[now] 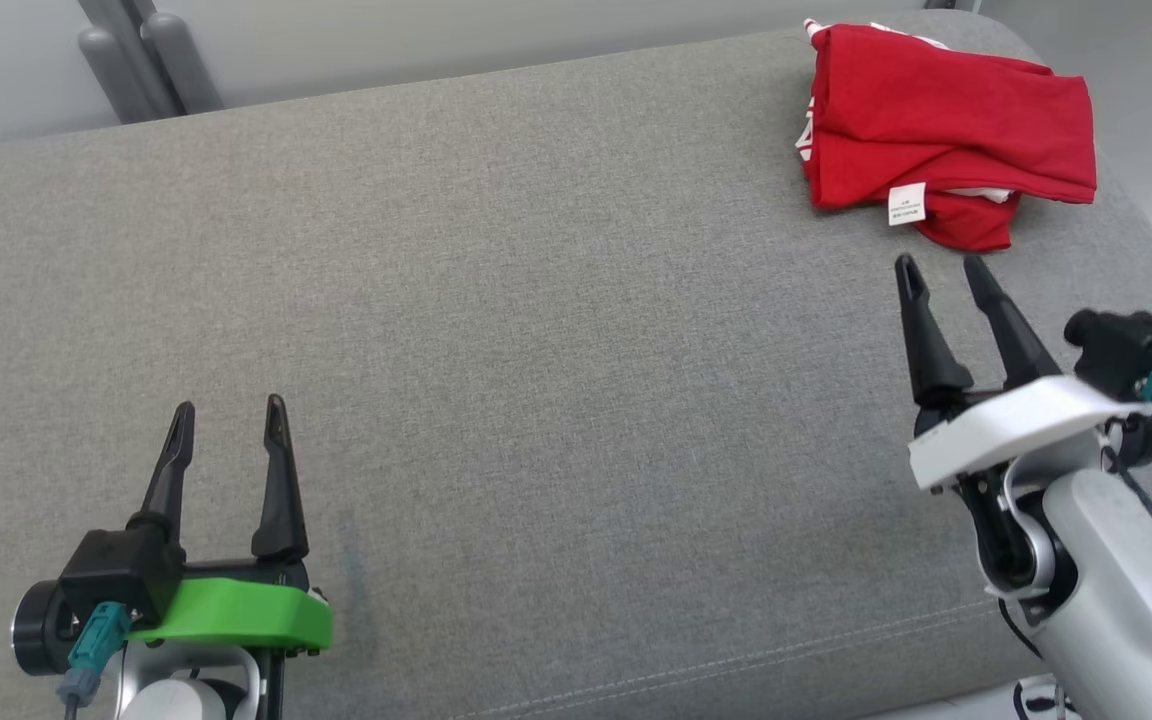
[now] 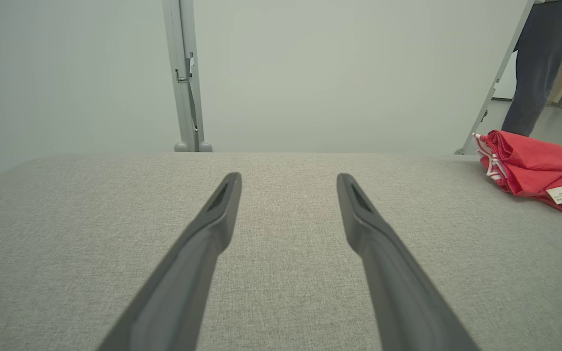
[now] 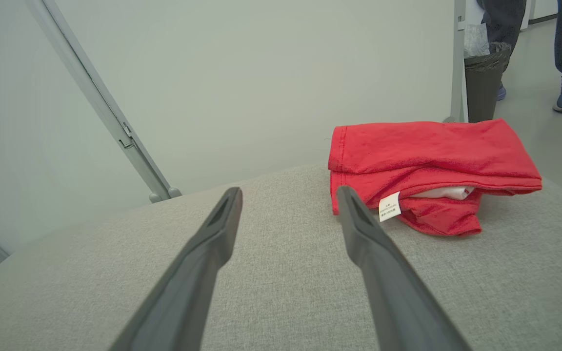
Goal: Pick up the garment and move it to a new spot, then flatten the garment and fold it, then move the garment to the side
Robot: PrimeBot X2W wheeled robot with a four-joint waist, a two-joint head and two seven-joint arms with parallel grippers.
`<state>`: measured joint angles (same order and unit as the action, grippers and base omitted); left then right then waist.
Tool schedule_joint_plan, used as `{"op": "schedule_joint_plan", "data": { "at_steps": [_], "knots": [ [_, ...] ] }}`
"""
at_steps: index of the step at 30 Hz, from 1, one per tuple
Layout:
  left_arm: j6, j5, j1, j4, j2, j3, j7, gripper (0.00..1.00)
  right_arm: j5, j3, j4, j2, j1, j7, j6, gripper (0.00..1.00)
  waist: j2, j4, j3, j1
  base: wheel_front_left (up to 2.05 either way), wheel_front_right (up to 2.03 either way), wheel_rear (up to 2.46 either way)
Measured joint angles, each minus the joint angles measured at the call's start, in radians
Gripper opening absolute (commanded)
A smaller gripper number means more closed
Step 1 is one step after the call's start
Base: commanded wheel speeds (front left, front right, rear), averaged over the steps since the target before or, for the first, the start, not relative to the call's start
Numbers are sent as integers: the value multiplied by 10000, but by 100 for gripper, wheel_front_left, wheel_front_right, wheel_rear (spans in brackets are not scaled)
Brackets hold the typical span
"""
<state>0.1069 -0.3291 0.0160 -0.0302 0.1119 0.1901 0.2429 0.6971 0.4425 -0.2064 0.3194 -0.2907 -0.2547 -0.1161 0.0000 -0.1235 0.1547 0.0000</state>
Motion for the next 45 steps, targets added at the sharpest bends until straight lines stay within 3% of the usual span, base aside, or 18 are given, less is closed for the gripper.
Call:
{"op": "schedule_joint_plan", "data": {
  "at_steps": [13, 39, 40, 45],
  "knots": [
    [6, 207, -312, 144, 0, -332, 58, 100, -1043, -593, 836, -422, 1482, 0, -77, 100, 0, -23, -105, 0, 0, 0, 0],
    [79, 424, -421, 132, -19, -336, 61, 100, -2140, -1348, 1762, -759, 2354, 0, -90, 100, 0, 282, -103, 0, 0, 0, 0],
    [77, 424, -421, 132, -19, -336, 59, 0, -2148, -1369, 1791, -777, 2376, 0, -90, 0, 0, 294, -97, 0, 0, 0, 0],
    [77, 418, -446, 715, -130, -207, 38, 0, -2128, -1214, 1290, -1078, 2615, 6, -77, 0, 0, 298, -95, 0, 0, 0, 0]
  ]
}}
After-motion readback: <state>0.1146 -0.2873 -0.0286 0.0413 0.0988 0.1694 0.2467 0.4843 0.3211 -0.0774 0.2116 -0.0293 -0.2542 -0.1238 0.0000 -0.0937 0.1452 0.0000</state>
